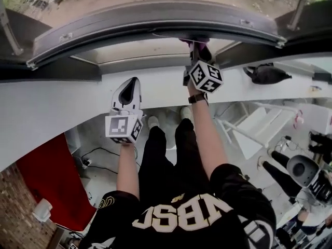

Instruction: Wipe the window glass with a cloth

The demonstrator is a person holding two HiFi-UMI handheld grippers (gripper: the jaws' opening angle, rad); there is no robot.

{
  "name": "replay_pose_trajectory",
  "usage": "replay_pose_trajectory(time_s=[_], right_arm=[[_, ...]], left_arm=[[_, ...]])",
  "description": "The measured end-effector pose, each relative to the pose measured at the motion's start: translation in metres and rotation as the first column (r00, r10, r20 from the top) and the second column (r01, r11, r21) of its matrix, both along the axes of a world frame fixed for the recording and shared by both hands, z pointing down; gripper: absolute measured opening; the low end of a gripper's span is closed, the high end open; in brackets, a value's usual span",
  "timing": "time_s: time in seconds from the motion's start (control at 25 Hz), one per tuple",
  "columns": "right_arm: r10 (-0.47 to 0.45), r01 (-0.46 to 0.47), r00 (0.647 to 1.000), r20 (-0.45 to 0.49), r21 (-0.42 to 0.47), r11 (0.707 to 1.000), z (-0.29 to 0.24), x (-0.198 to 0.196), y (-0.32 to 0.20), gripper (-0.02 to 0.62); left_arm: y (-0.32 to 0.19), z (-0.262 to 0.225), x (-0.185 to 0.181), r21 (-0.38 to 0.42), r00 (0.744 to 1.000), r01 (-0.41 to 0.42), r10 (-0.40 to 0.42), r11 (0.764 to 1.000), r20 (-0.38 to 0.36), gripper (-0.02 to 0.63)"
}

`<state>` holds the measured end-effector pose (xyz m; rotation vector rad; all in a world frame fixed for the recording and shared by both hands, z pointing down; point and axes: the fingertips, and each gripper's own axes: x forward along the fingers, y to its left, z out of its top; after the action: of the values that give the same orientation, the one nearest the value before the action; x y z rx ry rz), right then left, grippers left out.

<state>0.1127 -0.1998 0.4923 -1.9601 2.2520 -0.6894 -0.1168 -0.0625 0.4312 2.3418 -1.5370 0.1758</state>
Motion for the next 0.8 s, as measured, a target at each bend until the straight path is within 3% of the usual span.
replay_pose_trajectory(time_s=[0.24,0.4,0.6,0.8], right_arm=[[0.255,-0.254,0.967,0.013,-0.028,0.967,0.009,0.152,0.004,0.106],[0.293,-0.295,0.954,-0.063,-0.036,0.955,0.010,0.191,-0.007,0.106],[0.316,-0.316,0.949,-0.022,-0.064,0.946,0.019,0.198,-0.011,0.106],[0.176,-0.173,0.984,0.011,-0.123,0.977,0.038,0.095,0.025,0.106]], left_arm=[[-0.004,-0.001,0.076,0.003,0.993,-0.117,0.117,0.993,0.013,0.023],[-0.003,-0.002,0.094,0.002,0.992,-0.126,0.126,0.992,0.025,0.023],[-0.001,0.004,0.087,-0.013,0.996,-0.081,0.081,0.997,0.028,0.023],[0.017,-0.010,0.026,0.022,1.000,0.015,-0.016,1.000,0.012,0.023]])
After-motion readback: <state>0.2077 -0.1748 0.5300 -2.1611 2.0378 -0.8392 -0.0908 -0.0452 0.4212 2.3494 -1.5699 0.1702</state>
